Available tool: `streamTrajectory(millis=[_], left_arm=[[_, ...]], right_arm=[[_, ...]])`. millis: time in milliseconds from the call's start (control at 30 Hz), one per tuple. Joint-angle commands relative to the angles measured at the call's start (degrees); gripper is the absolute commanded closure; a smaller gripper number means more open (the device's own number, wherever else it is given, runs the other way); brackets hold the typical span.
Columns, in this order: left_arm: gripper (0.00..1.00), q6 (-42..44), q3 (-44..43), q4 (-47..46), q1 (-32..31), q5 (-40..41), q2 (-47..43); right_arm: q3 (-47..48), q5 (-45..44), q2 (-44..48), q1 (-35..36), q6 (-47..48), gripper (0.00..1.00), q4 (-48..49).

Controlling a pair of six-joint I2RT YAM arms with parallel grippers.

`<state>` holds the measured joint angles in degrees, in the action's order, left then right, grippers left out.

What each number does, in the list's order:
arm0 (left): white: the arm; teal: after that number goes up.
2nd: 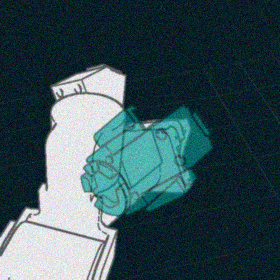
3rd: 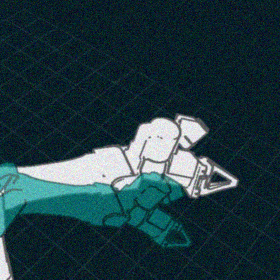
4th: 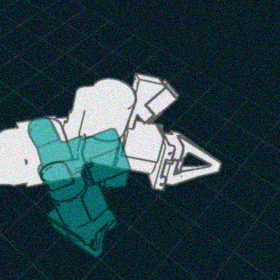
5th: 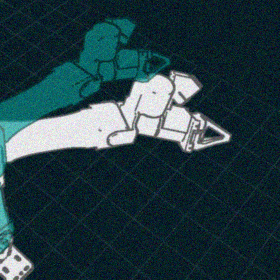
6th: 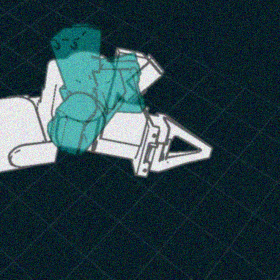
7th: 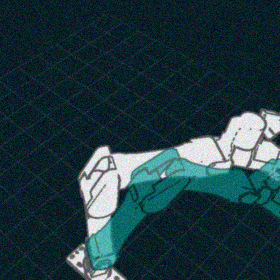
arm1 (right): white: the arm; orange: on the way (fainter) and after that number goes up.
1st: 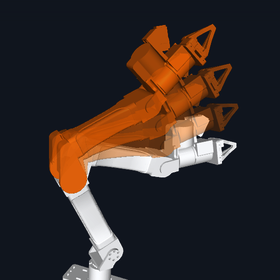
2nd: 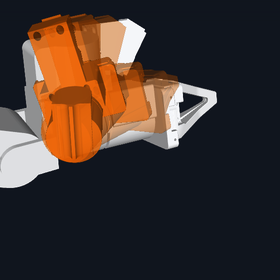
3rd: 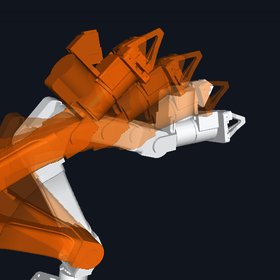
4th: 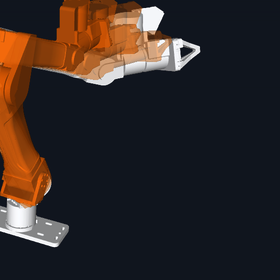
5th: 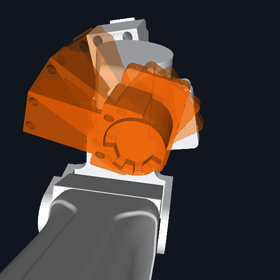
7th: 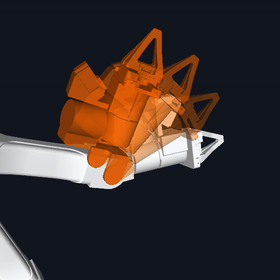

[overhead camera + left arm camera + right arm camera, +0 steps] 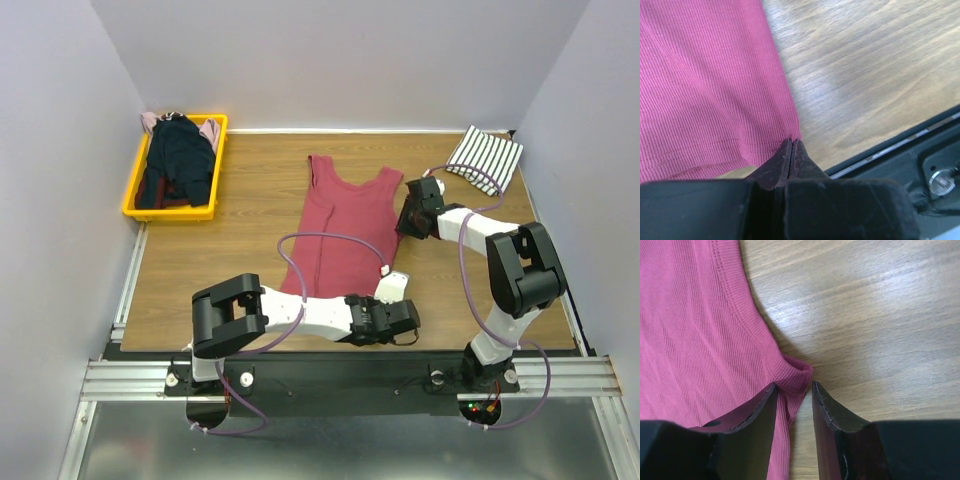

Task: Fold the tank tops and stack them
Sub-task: Fold the tank top

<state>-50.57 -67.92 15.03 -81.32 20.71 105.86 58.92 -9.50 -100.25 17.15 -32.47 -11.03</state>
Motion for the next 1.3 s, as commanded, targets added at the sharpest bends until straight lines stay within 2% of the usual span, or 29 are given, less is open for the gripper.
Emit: streamTrajectory(millis=[0, 133, 300, 333, 633, 833, 1267], left_arm=[[1.00, -0.8, 1.2, -1.8, -0.4, -1.1, -3.8], [1.00, -0.9, 1.9, -2.5, -0.4, -2.1, -4.7], [1.00, -0.1, 2.2, -3.4, -0.4, -3.7, -5.4], [1.00, -0.1, 2.3, -3.7, -0.4, -3.8, -5.5], [1.00, 2.8, 0.0, -5.2, -1.4, -5.7, -5.1], [1.00, 1.3, 4.2, -7.7, 0.4, -5.0, -9.4], [1.00, -1.2, 19.6, -17.9, 10.6, -11.7, -19.7]], right_arm=[[-0.1, -1.4, -0.5, -0.5, -0.4, 0.60, 2.7], [-0.2, -1.5, -1.4, -0.4, -0.4, 0.60, 3.0], [-1.2, -2.9, -0.9, -0.4, -0.8, 0.83, 3.6], [-1.4, -3.4, -0.5, -0.4, -0.8, 0.85, 3.6], [-5.7, -9.0, 6.8, -2.6, 0.6, 0.90, 3.1], [-2.7, -6.2, 8.6, -2.6, 2.3, 0.91, 2.6], [11.5, -1.6, -2.3, -0.5, 3.1, 0.91, 0.5]])
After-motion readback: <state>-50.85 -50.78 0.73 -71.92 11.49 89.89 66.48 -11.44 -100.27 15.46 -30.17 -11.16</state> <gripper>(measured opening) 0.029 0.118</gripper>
